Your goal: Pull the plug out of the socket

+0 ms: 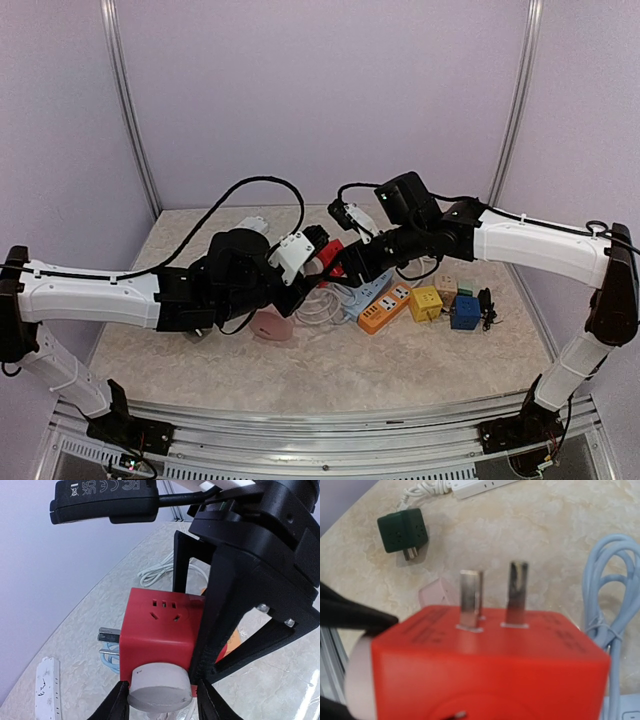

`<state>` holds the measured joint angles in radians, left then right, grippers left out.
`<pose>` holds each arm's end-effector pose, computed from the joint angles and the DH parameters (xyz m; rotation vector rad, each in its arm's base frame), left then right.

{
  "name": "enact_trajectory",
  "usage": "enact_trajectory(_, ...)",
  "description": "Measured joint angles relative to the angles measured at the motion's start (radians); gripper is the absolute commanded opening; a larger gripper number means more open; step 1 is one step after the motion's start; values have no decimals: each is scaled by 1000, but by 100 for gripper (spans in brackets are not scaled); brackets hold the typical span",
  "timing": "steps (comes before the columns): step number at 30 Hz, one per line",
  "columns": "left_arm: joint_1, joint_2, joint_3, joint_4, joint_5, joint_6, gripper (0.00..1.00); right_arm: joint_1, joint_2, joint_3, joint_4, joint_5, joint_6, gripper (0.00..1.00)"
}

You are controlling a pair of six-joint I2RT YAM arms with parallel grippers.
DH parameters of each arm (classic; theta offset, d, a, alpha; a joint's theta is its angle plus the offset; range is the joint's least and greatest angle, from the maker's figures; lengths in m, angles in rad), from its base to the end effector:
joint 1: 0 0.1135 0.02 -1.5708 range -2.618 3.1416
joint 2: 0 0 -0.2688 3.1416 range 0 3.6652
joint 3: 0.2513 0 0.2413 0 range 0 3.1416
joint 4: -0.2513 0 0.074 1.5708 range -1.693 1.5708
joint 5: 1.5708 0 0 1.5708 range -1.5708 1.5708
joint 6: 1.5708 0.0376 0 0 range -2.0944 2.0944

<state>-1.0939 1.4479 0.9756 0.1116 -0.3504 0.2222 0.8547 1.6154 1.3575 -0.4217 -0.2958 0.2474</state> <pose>0.1605 -0.2826 0.2888 0.9792 1.6475 -0.2502 0.2273 0.2779 0.3113 -0.8720 2.2174 0.8961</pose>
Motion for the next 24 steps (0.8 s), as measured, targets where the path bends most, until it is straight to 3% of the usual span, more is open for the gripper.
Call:
enact_trajectory(12,-7,4,0,0,-18,20,22,-1,0,1,-11,4,-14,0)
enact_trajectory(24,-10,5,18,-39,20,41,17,-14,0,7,-54,-40,-106,0)
